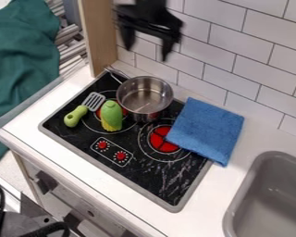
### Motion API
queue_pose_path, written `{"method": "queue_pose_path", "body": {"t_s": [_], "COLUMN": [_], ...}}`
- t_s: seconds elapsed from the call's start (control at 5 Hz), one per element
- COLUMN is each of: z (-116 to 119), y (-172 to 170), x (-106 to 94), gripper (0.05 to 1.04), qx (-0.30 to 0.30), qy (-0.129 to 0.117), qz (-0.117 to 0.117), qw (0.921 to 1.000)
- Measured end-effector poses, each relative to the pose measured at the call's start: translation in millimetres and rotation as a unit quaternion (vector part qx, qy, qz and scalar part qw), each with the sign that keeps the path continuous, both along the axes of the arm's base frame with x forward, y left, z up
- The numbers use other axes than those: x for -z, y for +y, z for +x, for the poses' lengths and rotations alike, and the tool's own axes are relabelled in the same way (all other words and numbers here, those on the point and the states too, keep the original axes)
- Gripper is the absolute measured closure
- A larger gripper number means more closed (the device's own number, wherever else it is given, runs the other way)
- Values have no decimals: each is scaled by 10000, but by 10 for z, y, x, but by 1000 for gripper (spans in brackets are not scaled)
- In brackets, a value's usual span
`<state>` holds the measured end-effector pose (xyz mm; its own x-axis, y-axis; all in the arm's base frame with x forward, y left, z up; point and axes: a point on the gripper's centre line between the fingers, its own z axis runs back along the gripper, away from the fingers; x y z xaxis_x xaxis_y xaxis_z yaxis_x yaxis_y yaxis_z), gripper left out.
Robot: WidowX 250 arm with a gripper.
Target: Move the green spatula to the bottom right of burner
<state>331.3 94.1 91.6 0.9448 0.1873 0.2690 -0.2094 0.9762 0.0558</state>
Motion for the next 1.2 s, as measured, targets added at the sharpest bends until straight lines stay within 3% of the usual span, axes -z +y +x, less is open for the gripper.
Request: {"method": "queue_pose_path", "body": {"t_s": [0.2,0.4,0.6,0.8,1.0,1.2], "z": [-144,-301,-590,-806,-1032,-1025], "y": [385,573,696,691,663,633], "x": [87,138,258,308,504,627], "gripper": [85,85,85,85,85,85], "qx": [107,92,9,-115,-363,-291], "qy": [187,324,550,587,612,479], "qz": [-60,-89,-266,-357,-620,-696], "qw": [9998,9994,9981,9976,9955,9960]}}
